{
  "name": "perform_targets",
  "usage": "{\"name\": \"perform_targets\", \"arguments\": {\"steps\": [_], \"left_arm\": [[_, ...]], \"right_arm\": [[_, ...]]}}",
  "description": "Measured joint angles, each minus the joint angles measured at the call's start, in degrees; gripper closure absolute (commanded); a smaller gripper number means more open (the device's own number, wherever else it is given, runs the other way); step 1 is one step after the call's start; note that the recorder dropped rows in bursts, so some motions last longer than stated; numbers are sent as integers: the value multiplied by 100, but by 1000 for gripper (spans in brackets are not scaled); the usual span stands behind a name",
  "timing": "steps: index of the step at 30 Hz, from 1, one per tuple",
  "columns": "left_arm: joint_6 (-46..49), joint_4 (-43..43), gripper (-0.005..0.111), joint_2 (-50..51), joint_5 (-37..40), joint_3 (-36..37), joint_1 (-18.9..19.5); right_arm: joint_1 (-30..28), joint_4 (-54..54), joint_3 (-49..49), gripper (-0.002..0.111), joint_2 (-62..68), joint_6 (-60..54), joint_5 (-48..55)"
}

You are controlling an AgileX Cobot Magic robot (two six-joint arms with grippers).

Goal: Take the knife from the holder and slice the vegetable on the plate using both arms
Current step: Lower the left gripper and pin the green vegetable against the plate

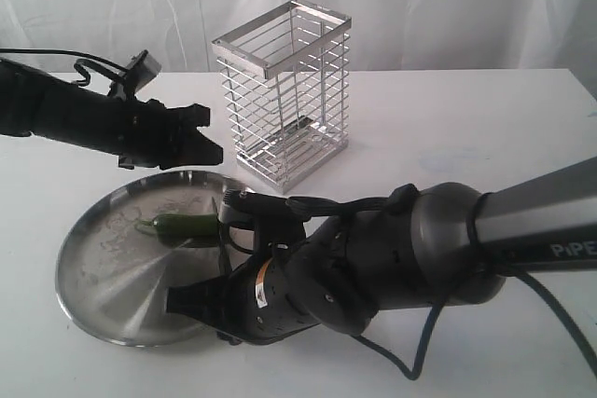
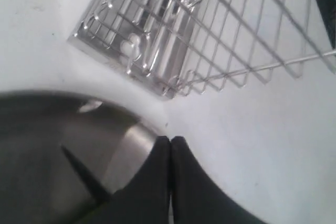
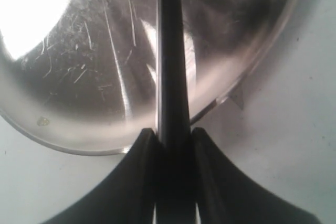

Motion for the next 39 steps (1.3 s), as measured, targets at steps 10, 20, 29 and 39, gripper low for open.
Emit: {"name": "perform_targets", "arguments": {"steps": [10, 20, 29, 39], "left_arm": [[-775, 1112, 107, 631, -107, 32, 22], [-883, 1482, 107, 468, 382, -438, 25], [-1853, 3123, 107, -131, 866, -620, 25], [-1983, 3335, 105, -134, 771, -41, 25]], "right_arm": [[0, 0, 0, 108, 0, 0, 47], [0, 0, -25, 108, -13, -12, 213], [0, 0, -205, 108, -226, -12, 915], [0, -22, -227, 108, -226, -35, 1062]]}}
